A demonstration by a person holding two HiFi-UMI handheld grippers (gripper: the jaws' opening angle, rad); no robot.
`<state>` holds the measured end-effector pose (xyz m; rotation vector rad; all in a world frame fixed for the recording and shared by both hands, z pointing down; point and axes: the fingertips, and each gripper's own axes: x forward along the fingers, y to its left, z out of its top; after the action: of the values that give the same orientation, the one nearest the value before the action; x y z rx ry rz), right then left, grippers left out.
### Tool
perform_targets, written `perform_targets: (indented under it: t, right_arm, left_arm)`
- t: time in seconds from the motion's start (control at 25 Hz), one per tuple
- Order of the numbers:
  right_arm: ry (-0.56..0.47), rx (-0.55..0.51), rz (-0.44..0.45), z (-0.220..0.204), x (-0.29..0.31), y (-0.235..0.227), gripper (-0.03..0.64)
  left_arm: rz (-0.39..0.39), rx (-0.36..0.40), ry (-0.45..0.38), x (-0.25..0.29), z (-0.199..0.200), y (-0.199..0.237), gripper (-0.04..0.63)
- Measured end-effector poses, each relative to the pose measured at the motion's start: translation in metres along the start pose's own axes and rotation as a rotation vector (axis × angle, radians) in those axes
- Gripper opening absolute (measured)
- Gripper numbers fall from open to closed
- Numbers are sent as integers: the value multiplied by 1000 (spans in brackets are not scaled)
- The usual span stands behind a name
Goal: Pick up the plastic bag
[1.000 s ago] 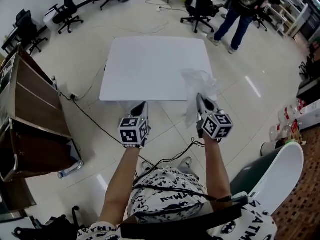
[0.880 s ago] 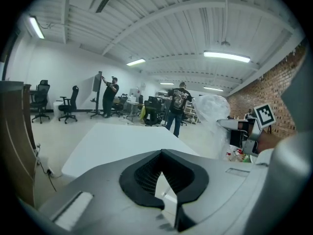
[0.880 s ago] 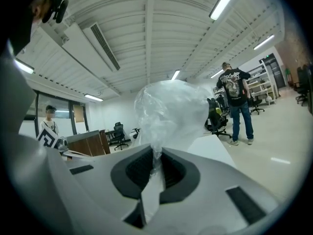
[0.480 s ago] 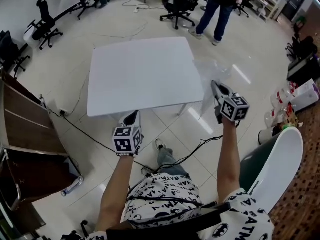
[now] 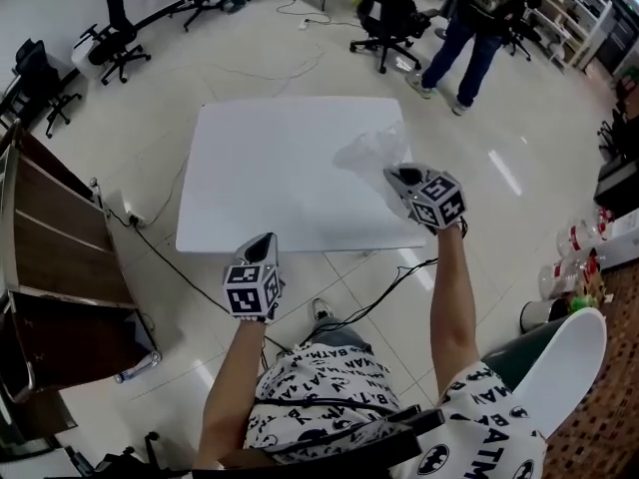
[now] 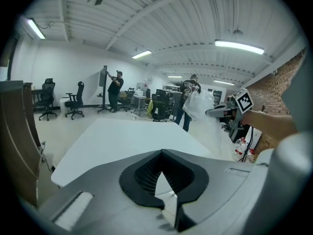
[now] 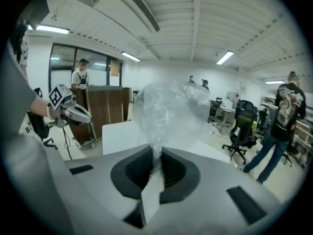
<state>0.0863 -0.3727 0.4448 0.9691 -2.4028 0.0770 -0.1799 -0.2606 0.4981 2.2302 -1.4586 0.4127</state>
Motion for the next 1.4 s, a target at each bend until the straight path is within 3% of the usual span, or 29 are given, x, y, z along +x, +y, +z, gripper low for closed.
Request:
perform_targets:
  t: [0.28,0.44,0.56,0.88,0.96,1.08,1.12,1.16,1.28,1.32,1.4]
  right_arm:
    - [172,-178,272,-39,146,88,12]
    - [255,-178,347,-52,202,132,12]
    - [318,-189,365,-60,228,149,14]
    - [356,-212,386,-60,271,187,31]
    - [369,-210,380,-64,281,192,147]
    - [394,-254,364,-71,289,198,149]
    - [399,-257,361,-73,292,201,180]
    - [399,-246,363,-74,294,204,215]
    - [401,-210,371,-76,295,207,222]
    - [405,-204,367,-76,294,206,262]
    - [387,-185,348,-68,289,200,273]
  left_arm:
    - [126,-71,33,-8,-19,48,2]
    - [187,-121,48,-17,-29,72,2]
    - [215,-154,56,-20,-35,79,2]
    - [238,-193,71,-19,-45,87,2]
    - [240,-198,74,-19,-48,88,2]
    - [239,-205,79,-21,-49,88,2]
    - [239,-206,79,-22,-50,89,2]
    - [237,-207,80,-23,-52,89,2]
    - [229,-207,85,-24,-57,89,2]
    - [225,-207,86,-25,-58,89,2]
    - [216,-203,86,-26,-59,88,2]
